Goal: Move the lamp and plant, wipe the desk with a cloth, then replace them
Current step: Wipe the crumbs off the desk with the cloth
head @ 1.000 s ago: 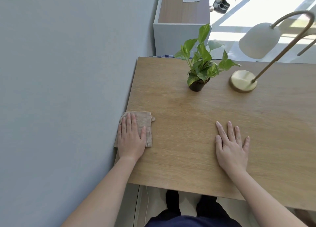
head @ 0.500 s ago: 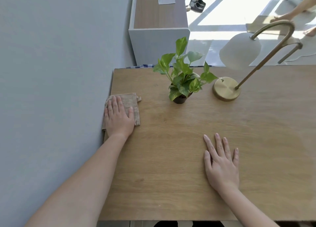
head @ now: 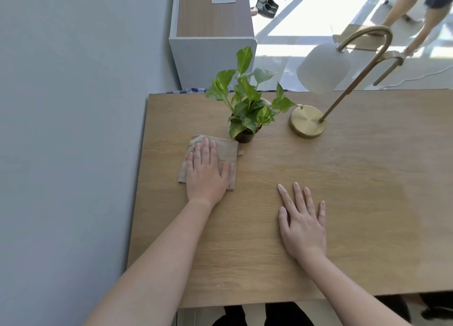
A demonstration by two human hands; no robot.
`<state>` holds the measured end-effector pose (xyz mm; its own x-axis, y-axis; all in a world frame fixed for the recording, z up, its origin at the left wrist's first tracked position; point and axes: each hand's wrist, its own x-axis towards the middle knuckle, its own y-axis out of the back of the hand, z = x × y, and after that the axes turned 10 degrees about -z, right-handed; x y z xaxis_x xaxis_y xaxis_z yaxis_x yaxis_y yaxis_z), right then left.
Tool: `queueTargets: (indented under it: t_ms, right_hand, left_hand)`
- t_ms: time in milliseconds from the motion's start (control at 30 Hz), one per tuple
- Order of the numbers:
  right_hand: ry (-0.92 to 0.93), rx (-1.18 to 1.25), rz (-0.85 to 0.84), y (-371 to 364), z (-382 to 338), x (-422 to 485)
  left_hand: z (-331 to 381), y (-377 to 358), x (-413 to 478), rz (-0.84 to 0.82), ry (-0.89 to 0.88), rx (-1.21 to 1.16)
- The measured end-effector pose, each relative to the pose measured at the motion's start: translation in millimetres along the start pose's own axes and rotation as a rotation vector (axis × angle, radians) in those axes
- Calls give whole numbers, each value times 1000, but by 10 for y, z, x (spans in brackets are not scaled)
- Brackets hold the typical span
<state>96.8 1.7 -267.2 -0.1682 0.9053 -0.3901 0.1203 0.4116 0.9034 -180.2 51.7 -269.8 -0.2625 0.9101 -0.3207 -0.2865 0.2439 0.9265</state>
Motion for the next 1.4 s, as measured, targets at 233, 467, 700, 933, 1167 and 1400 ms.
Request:
queueTargets:
  t_ms: [233,467,700,933,1167,1400]
  right_hand:
    - [5,11,-12,39,-40,-30]
    - [27,42,-20,47,-28,-74]
    - [86,128,-44,77,38,-84]
    - [130,378,-115,238,222,-102]
    - [153,445,-100,292,142,-174]
    - [396,278,-59,171,-557,-254]
  left_hand:
    - [-253,-229,-615,19,-1,-26]
    - [-965,-226,-982,76,207,-63]
    - [-840,-237,-969,38,302,-71]
    - [-200,-351,-1151,32,261,-87]
    - [505,-483,-1417,-32,150,-139]
    - [-181,-313,-1609,90,107,-371]
